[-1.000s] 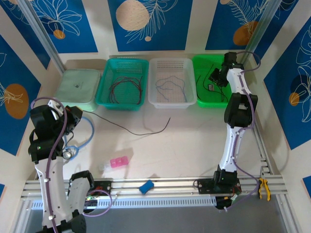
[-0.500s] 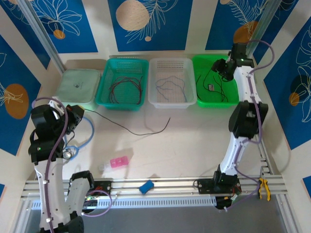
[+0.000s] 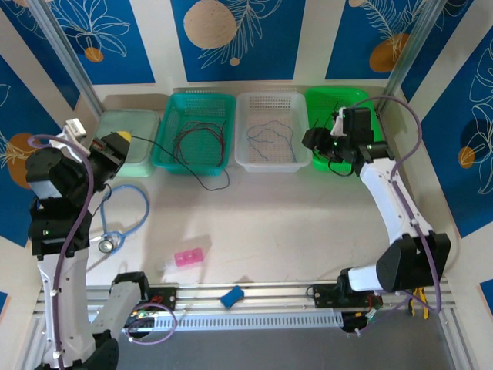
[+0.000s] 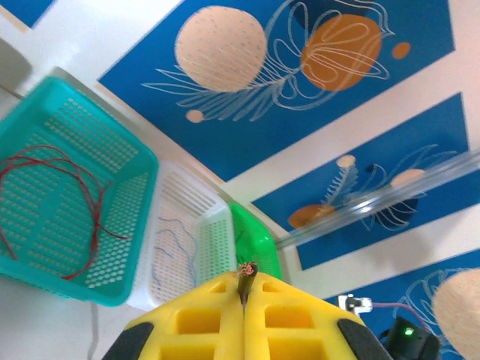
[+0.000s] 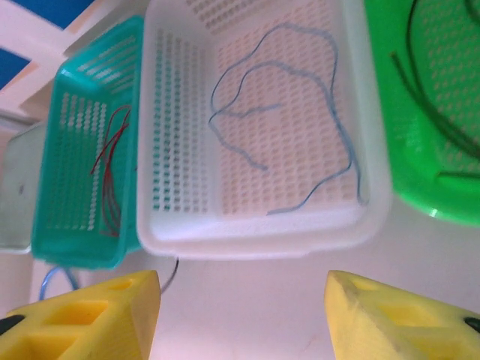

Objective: Untangle the cables

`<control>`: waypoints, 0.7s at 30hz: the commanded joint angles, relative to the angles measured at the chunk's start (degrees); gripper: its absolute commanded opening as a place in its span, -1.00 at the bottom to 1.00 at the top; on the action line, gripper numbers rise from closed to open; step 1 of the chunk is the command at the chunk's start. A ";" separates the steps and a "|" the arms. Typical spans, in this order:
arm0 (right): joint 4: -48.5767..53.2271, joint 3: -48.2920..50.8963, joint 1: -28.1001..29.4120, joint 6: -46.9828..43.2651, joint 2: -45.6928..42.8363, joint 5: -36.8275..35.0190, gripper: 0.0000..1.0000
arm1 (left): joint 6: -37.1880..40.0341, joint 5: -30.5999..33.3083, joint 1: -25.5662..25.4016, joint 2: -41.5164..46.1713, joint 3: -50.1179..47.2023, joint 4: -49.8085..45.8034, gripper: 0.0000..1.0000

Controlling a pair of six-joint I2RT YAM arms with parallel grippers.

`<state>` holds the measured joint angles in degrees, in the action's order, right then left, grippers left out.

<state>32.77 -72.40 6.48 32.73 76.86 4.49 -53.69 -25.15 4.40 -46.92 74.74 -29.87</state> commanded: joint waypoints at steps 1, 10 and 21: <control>-3.10 3.13 0.70 2.12 -5.75 6.11 0.19 | -3.09 0.44 -3.30 -0.97 2.37 4.54 -1.00; -2.65 6.80 0.94 -2.16 -14.77 7.31 0.18 | -4.10 7.07 -19.38 -7.40 9.27 10.75 -1.00; -3.04 8.59 -3.30 -7.76 -25.53 6.24 0.18 | 4.93 16.49 -42.95 -26.89 25.16 15.63 -1.00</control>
<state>29.15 -61.78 5.04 28.36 52.12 8.47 -51.96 -11.44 -36.16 -71.02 95.46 -18.26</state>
